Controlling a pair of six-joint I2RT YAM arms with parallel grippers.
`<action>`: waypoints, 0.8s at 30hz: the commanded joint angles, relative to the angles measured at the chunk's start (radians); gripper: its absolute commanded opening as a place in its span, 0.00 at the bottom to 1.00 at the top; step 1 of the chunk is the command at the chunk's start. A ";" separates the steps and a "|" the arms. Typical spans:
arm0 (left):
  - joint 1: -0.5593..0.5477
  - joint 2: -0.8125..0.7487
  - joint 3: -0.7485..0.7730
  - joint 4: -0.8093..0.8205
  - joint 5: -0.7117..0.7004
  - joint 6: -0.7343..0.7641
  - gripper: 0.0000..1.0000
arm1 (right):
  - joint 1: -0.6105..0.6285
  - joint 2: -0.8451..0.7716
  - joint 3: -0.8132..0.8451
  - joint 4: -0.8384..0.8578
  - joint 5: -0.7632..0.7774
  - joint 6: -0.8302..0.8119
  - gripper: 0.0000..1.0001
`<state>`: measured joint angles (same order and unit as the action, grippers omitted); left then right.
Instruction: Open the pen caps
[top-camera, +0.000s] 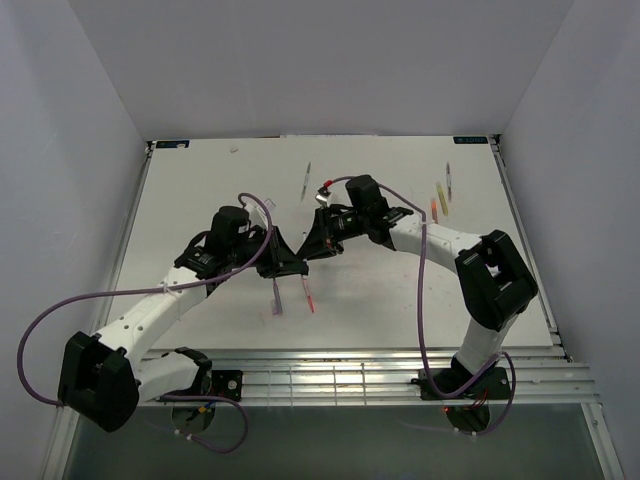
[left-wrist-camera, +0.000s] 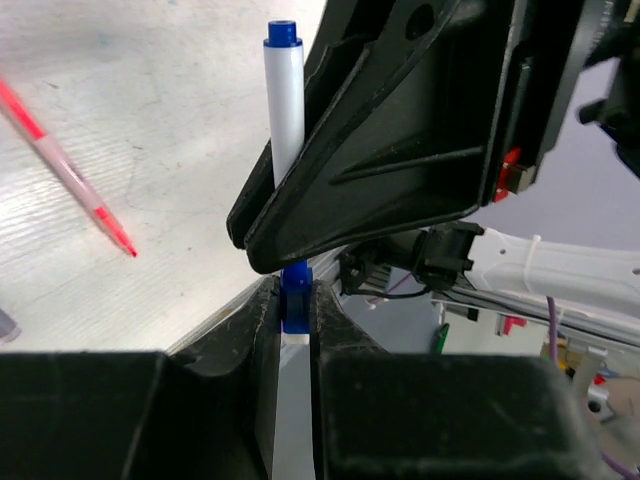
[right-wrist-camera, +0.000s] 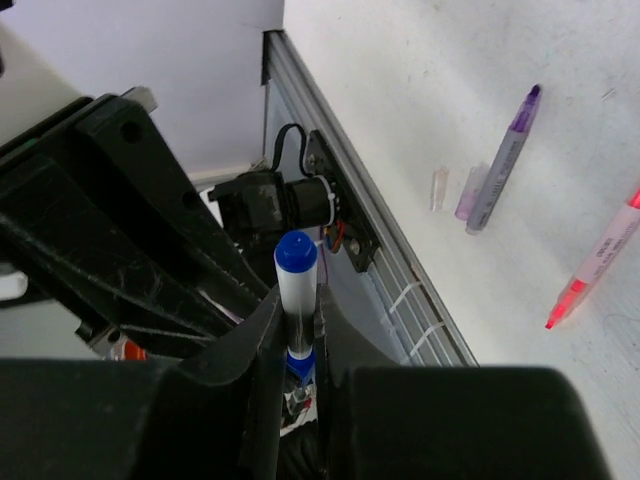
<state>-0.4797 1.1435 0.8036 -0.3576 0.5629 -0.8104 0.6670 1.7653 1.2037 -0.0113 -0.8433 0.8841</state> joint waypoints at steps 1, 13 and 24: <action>-0.005 -0.080 -0.027 0.152 0.175 -0.024 0.00 | -0.021 -0.047 -0.071 0.249 -0.124 0.024 0.08; -0.003 -0.113 -0.178 0.499 0.371 -0.203 0.00 | -0.024 0.012 -0.228 1.443 -0.258 0.804 0.08; -0.003 -0.120 -0.155 0.372 0.335 -0.126 0.00 | -0.023 -0.062 -0.058 0.378 -0.131 0.145 0.08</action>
<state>-0.4526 1.0386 0.6350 0.0959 0.8490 -1.0142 0.6357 1.8034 1.0042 1.0451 -1.1786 1.4384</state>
